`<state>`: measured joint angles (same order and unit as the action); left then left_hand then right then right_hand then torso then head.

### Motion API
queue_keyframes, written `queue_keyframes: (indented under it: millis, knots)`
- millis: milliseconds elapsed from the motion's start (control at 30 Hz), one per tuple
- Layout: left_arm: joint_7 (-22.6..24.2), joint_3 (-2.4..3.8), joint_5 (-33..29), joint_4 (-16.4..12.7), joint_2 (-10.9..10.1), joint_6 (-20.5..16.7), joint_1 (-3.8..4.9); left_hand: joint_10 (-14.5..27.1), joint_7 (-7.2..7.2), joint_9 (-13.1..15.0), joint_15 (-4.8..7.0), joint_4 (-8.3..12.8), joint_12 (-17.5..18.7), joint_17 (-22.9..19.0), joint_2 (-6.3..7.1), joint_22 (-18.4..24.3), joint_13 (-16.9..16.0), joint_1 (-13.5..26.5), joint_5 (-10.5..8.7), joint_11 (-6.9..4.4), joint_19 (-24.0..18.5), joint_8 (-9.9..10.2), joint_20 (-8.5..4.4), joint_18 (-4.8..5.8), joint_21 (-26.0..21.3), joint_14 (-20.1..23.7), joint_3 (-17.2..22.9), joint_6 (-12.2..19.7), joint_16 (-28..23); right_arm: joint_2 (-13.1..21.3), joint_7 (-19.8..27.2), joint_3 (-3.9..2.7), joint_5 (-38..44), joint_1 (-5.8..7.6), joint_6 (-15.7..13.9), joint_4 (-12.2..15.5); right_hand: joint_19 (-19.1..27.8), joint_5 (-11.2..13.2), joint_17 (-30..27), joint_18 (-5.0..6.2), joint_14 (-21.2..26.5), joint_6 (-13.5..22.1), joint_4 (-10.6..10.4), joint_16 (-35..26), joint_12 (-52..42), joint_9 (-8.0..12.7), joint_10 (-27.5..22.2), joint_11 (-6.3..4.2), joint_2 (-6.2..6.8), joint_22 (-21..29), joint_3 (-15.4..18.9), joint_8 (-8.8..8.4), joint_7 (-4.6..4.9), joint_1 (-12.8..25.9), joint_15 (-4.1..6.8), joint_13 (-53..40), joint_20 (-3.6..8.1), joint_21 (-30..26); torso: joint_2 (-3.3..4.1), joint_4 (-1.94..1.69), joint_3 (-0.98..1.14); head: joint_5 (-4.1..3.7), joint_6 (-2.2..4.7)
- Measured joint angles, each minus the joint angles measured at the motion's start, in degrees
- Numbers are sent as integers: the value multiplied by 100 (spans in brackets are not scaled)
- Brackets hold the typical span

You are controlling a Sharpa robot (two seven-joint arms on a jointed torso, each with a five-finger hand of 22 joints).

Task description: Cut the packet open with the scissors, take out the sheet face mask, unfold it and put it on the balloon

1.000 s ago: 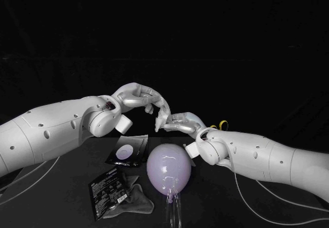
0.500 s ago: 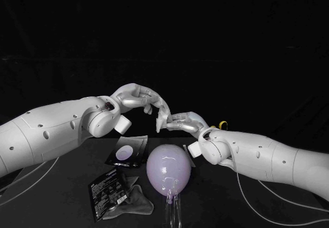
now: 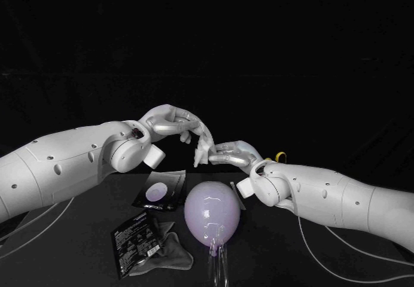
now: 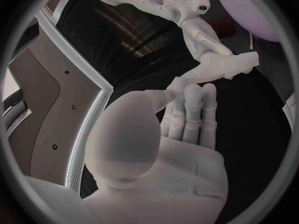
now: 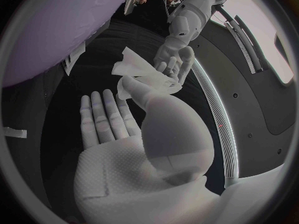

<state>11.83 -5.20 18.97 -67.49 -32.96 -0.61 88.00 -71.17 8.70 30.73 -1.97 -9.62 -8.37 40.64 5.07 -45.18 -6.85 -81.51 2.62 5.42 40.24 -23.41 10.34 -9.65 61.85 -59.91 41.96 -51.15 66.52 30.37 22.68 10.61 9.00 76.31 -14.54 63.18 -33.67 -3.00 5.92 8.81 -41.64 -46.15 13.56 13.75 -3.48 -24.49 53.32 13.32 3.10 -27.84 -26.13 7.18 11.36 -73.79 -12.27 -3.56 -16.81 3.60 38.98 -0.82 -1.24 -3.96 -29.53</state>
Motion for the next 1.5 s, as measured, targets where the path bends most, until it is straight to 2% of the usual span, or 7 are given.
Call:
queue_keyframes:
  millis: [333,400,633,700,1133,1300,1500]
  knots:
    - [-3,-1,-3,-4,1,2,0,0,-1,2,1,0,0,49,0,-11,0,0,0,0,0,4,0,2,22,-41,0,2,53,-61,-1,0,-15,0,36,3,-21,0,1,-2,-4,-43,-39,0,-35,7,4,-4,-40,63,40,0,-42,37,4,-13,21,0,2,-1,-2,-9,-7]
    - [-4,-1,-4,-5,1,2,0,0,-1,2,1,0,0,50,0,-11,0,0,0,0,0,5,0,3,22,-41,0,2,53,-63,0,0,-22,0,37,0,-54,0,5,-3,-87,-101,-45,0,-61,12,86,-78,-72,96,45,0,-18,67,43,-18,31,0,2,-1,-2,-9,-10]
    - [-6,0,-5,-9,1,6,0,0,10,43,1,0,0,50,1,-11,-6,1,0,0,0,-2,0,-23,22,-41,0,-9,76,-64,33,0,-115,0,33,-39,-171,0,105,1,-582,-638,-248,228,-263,-43,688,-341,-519,194,-133,257,42,24,242,-51,41,0,1,2,-2,-6,-14]
    - [-7,0,-6,-11,0,6,0,0,11,43,0,0,0,55,1,-11,-6,1,0,0,0,-8,0,-23,45,-41,0,-10,76,-69,45,0,-146,0,33,-44,-236,0,148,75,-748,-775,-280,314,-299,-67,871,-397,-552,221,-195,322,26,21,292,-52,30,0,1,2,-2,-5,-10]
    - [-13,0,-9,-17,-4,8,0,0,11,43,11,0,0,69,2,-20,-6,2,-1,0,0,-8,1,-21,45,-71,0,-9,109,-46,123,-1,-259,1,-9,-36,-453,0,359,134,-1337,-1212,-371,661,-460,-231,1621,-640,-584,311,-235,660,-185,50,495,-92,106,49,-1,3,0,-22,-4]
    - [-39,0,-9,-7,-24,-25,0,0,10,43,0,0,0,97,25,-27,-14,-21,-1,0,-1,-8,1,-19,66,-82,0,-9,133,49,143,-6,-267,19,-62,54,-492,4,435,134,-1405,-1242,-402,723,-461,-303,1752,-688,-614,333,-265,769,-195,19,563,-102,145,49,-1,3,0,-25,-6]
    - [-113,-5,-4,38,-96,-148,0,0,10,43,11,0,0,140,25,-42,-22,-21,-12,0,21,-6,-21,-16,84,-134,0,-8,182,268,86,-23,-148,267,-156,163,-604,5,515,132,-1405,-1233,-376,781,-453,-304,1855,-710,-620,356,-339,883,-189,13,563,-99,177,82,-5,6,1,0,7]
